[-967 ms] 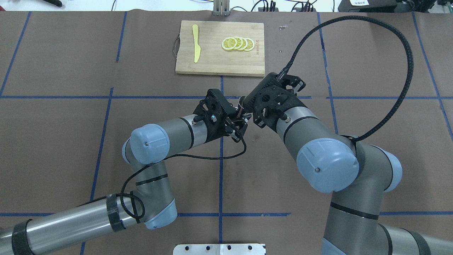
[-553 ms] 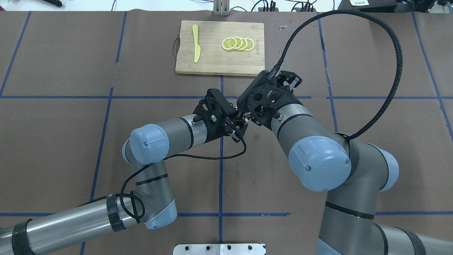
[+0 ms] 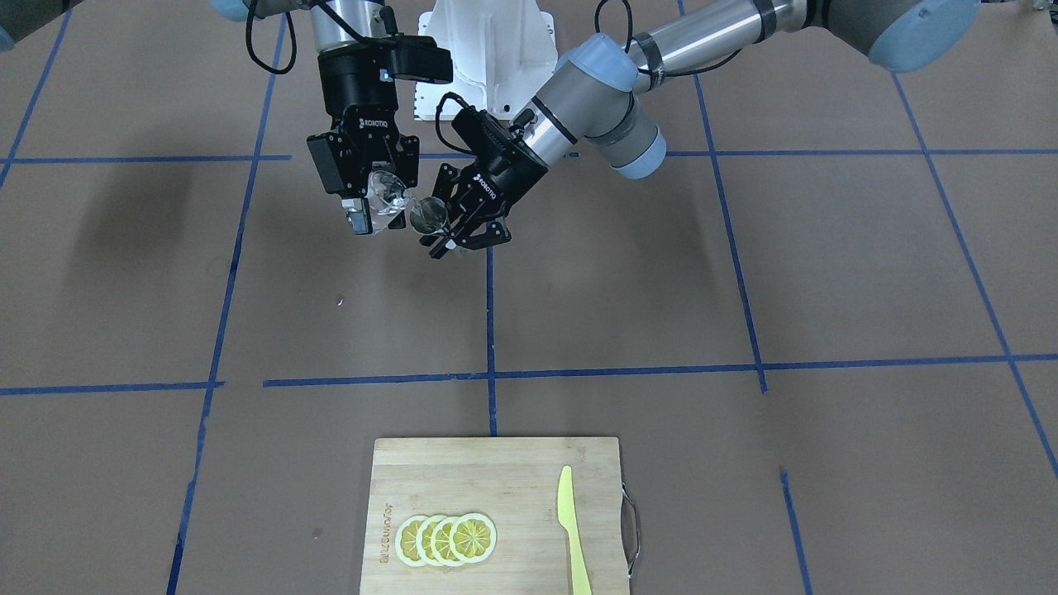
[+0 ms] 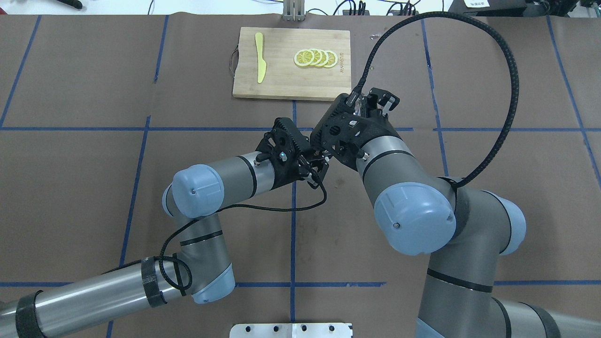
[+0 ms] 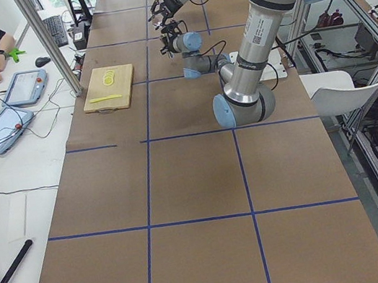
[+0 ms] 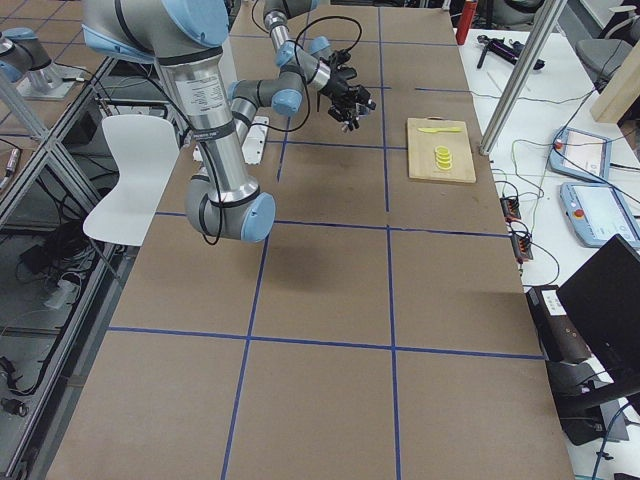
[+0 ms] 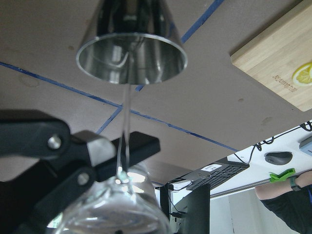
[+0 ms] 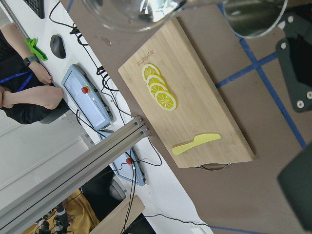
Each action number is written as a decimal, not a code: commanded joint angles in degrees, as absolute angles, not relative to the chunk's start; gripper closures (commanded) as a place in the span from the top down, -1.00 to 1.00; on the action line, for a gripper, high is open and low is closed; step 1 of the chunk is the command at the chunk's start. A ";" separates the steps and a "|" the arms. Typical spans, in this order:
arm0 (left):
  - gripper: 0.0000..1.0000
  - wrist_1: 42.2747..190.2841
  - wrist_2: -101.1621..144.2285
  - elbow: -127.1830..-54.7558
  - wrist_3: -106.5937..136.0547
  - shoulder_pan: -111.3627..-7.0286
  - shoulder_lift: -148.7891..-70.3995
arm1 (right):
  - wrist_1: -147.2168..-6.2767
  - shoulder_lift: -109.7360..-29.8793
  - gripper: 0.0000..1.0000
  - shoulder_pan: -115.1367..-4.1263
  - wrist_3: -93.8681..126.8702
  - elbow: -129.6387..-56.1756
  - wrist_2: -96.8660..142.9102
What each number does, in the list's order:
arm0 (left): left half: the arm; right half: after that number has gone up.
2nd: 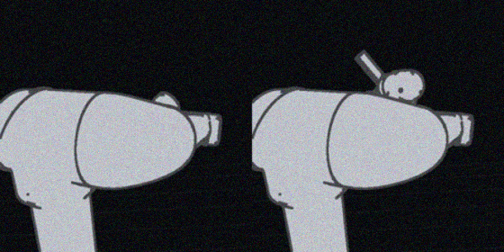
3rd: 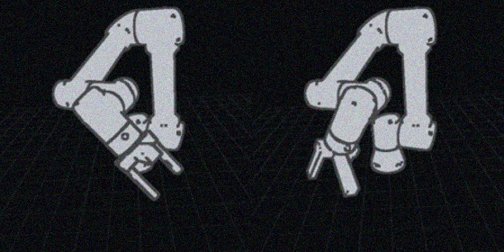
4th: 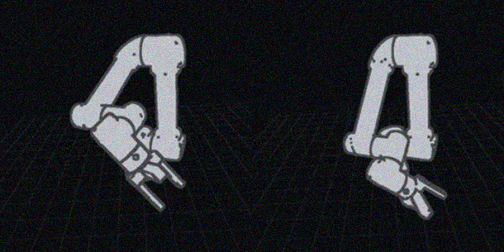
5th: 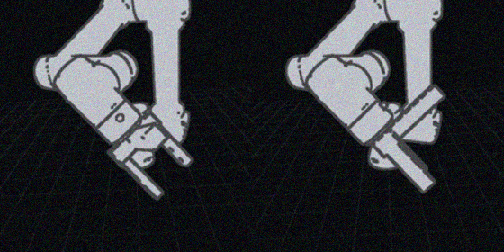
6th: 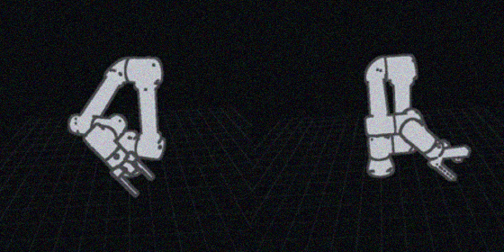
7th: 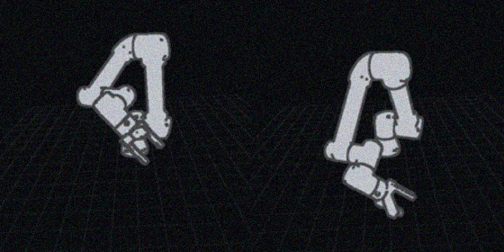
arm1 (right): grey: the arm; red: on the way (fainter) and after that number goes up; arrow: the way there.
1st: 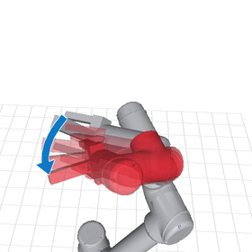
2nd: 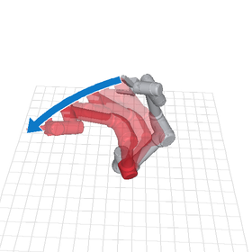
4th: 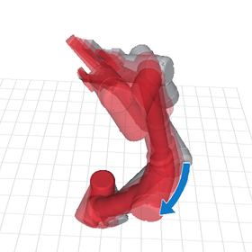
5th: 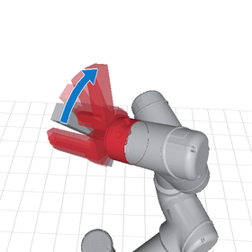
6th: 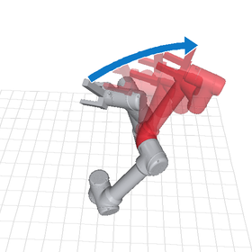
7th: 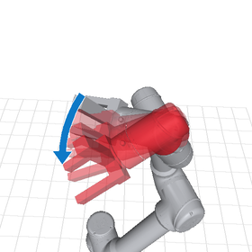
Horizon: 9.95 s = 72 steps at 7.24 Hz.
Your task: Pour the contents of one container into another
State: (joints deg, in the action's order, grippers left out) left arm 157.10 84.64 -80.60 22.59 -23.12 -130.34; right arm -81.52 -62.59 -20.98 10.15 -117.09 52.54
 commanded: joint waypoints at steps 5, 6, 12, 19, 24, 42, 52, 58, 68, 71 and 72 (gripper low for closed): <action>-1.00 157.06 84.64 -80.51 22.59 -23.12 -130.34 | -81.91 -62.40 -1.00 -19.51 5.80 -116.89 48.96; -1.00 157.06 84.64 -80.51 22.59 -23.20 -130.34 | -81.91 -62.40 -1.00 -19.42 5.71 -116.89 48.87; -1.00 158.11 84.55 -80.60 22.76 -23.29 -130.34 | -80.86 -61.52 -1.00 -18.64 12.44 -116.81 47.99; -1.00 161.27 84.55 -80.60 28.11 -24.34 -130.17 | -76.29 -65.02 -1.00 -21.44 26.33 -119.26 48.51; -1.00 163.12 72.61 -83.32 32.87 -26.89 -124.11 | -76.38 -69.77 -1.00 -24.08 54.87 -122.25 52.81; -1.00 151.82 35.85 -89.47 68.08 -25.84 -92.99 | -59.80 -96.49 -1.00 -18.90 82.27 -116.20 47.65; -1.00 118.30 35.26 -96.59 95.61 -20.66 -93.08 | -56.51 -98.35 -1.00 -16.09 82.88 -115.22 43.42; -0.90 118.21 33.13 -96.15 100.63 -17.67 -93.08 | -56.51 -98.53 -1.00 -13.36 82.88 -115.14 40.17; 1.00 117.60 34.62 -98.24 97.85 -17.05 -93.08 | -56.51 -98.53 -1.00 -13.18 82.88 -115.14 39.56; 1.00 117.60 44.19 -101.08 91.68 -17.05 -92.90 | -56.60 -98.70 -1.00 -12.13 82.97 -114.70 37.62; 1.00 117.68 45.08 -101.25 91.58 -16.44 -91.16 | -56.51 -98.70 -1.00 -12.04 83.06 -114.70 37.44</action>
State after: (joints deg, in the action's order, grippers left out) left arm 117.61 43.22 -100.97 92.40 -16.88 -92.53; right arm -56.57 -98.68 -12.33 82.98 -114.76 37.93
